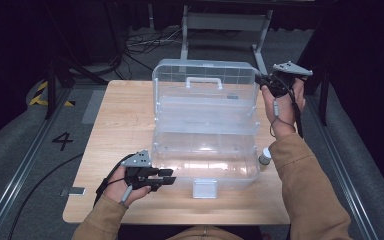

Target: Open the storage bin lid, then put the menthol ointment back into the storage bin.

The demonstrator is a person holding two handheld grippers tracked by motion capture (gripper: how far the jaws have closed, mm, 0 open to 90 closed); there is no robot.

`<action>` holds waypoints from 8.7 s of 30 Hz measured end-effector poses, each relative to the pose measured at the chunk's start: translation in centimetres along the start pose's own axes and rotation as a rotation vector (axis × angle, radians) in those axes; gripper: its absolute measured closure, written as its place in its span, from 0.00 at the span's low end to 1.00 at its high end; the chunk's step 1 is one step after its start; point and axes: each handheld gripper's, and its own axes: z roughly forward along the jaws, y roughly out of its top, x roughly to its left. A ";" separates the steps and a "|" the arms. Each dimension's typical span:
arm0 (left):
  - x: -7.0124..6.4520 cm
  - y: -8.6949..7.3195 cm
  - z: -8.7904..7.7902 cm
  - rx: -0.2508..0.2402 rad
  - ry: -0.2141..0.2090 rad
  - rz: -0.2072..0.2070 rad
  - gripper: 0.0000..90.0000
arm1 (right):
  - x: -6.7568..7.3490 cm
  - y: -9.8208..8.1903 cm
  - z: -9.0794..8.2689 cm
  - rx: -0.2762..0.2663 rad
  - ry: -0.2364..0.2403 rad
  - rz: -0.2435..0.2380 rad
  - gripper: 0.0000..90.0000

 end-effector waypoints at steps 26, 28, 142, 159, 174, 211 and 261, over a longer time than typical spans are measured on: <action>-0.1 -0.1 0.0 -0.021 0.009 -0.019 0.76 | -1.4 -1.0 2.9 -0.037 0.042 0.040 0.96; -0.1 -0.1 0.0 -0.021 0.010 -0.020 0.76 | -1.5 -1.1 3.0 -0.038 0.043 0.039 0.96; 0.5 0.0 -0.2 -0.027 -0.037 -0.078 0.78 | -5.2 -5.8 11.8 0.129 0.104 0.207 0.75; 0.1 2.1 -1.9 0.005 0.060 -0.038 0.63 | -6.7 -4.8 6.3 0.027 0.128 0.149 0.61; 1.9 3.2 -6.2 -0.119 0.211 -0.044 0.56 | -7.0 -7.4 -3.1 0.022 0.196 0.021 0.55; 4.5 3.0 -7.5 -0.028 0.386 -0.148 0.46 | -6.4 -8.0 -10.6 0.192 0.290 -0.106 0.51; 4.5 2.8 -7.1 0.159 0.379 -0.168 0.43 | -4.4 -11.0 -6.7 0.664 0.349 -0.215 0.53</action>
